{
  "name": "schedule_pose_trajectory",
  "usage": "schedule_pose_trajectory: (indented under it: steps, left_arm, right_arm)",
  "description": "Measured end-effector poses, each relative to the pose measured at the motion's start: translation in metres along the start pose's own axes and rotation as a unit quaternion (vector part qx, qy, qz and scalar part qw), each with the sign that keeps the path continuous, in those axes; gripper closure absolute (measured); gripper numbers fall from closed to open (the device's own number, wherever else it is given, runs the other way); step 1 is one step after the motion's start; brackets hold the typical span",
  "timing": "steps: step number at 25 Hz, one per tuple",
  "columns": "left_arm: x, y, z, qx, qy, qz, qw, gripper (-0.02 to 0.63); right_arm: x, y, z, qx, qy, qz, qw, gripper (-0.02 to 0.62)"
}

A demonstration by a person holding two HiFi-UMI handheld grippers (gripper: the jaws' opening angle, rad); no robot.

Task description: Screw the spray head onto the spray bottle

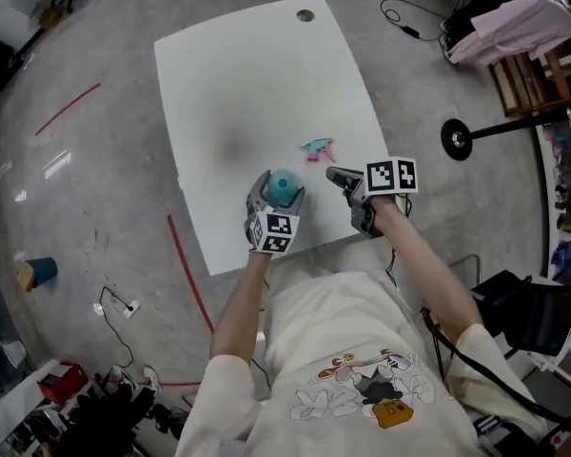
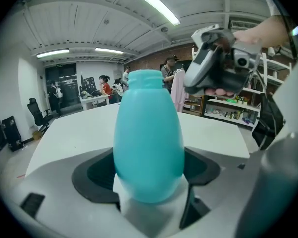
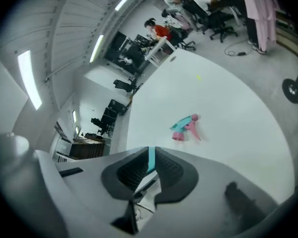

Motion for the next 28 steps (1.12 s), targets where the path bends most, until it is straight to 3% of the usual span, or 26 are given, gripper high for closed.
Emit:
schedule_pose_trajectory:
  steps: [3,8,11,17,28]
  left_arm:
    - [-0.001,0.0,0.005,-0.005,0.004,0.0,1.0,0.221]
    - [-0.005,-0.002,0.002,-0.008,0.013,-0.002,0.9999,0.221]
    - [-0.011,-0.001,-0.004,-0.012,0.017,-0.011,0.9997,0.219]
    - [-0.007,-0.003,-0.009,-0.014,0.019,-0.012,0.9997,0.219]
    - [-0.004,0.002,-0.015,-0.021,0.032,-0.003,0.9993,0.22]
  right_arm:
    - [-0.032,-0.005,0.026,-0.067,0.029,-0.045,0.996,0.459]
    - [-0.063,-0.019,0.046,-0.134,0.123,-0.072,0.981,0.451]
    - [-0.081,-0.026,0.051,-0.142,0.176,-0.092,0.97,0.451]
    - [-0.099,-0.026,0.048,-0.148,0.242,-0.123,0.951,0.451]
    - [-0.127,-0.021,0.051,-0.133,0.32,-0.148,0.926,0.454]
Point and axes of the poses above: the fingertips, and each gripper's own axes: x backward along the fingers, z to its right, y out of its underside, the point moved 6 cm from there along x, backward along the fingers, and after that the axes turned 4 degrees about z, right-handed, at the moved point
